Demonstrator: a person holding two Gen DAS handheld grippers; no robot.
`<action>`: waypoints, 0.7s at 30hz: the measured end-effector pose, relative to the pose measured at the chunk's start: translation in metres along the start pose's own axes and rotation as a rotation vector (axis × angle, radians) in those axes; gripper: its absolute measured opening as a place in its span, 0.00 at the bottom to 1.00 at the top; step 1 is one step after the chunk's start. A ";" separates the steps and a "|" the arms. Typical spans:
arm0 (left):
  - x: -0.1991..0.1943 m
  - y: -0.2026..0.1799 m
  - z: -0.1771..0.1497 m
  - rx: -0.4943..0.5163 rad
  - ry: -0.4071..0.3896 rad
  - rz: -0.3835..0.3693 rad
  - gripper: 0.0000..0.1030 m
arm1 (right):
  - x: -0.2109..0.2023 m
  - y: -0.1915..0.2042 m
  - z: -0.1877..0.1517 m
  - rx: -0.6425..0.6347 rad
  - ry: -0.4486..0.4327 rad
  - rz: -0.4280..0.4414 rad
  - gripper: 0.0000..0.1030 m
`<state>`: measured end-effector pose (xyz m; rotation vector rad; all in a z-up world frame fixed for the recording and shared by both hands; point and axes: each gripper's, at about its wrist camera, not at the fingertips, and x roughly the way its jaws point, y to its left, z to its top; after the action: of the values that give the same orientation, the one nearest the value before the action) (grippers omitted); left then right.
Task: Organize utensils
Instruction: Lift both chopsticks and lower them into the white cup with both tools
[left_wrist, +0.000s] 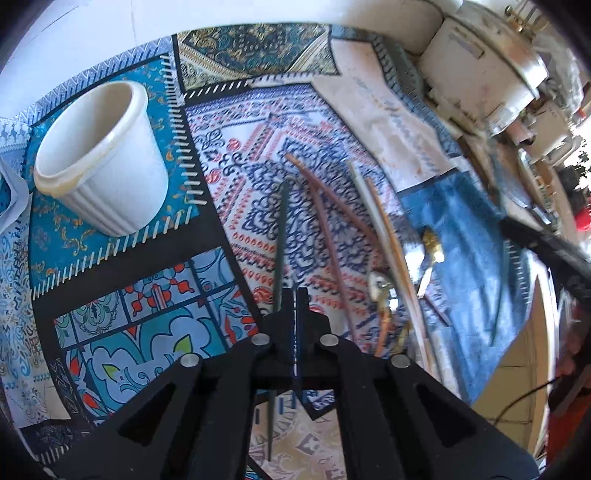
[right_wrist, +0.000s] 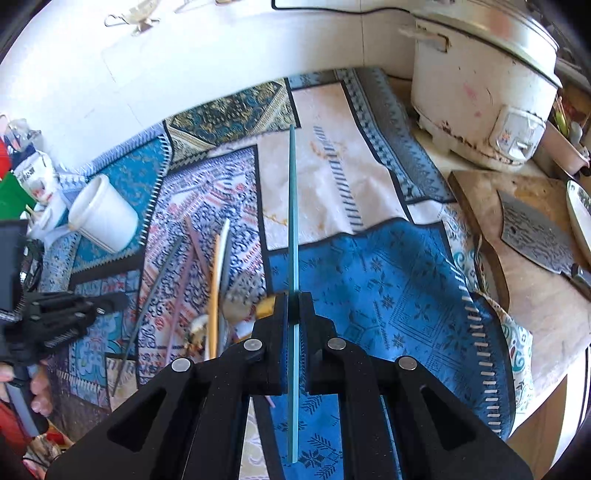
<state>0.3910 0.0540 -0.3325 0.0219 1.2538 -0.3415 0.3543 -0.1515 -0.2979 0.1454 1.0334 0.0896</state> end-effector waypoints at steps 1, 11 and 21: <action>0.004 0.000 0.002 -0.001 0.008 0.022 0.04 | -0.002 0.001 0.000 0.000 -0.007 0.007 0.05; 0.034 -0.005 0.017 0.012 0.058 0.087 0.16 | -0.014 0.004 -0.008 0.014 -0.026 0.049 0.05; 0.038 -0.032 0.015 0.164 0.047 0.213 0.04 | -0.028 0.004 -0.005 0.024 -0.069 0.044 0.05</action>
<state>0.4068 0.0117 -0.3578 0.3033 1.2547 -0.2599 0.3357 -0.1514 -0.2756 0.1915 0.9624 0.1111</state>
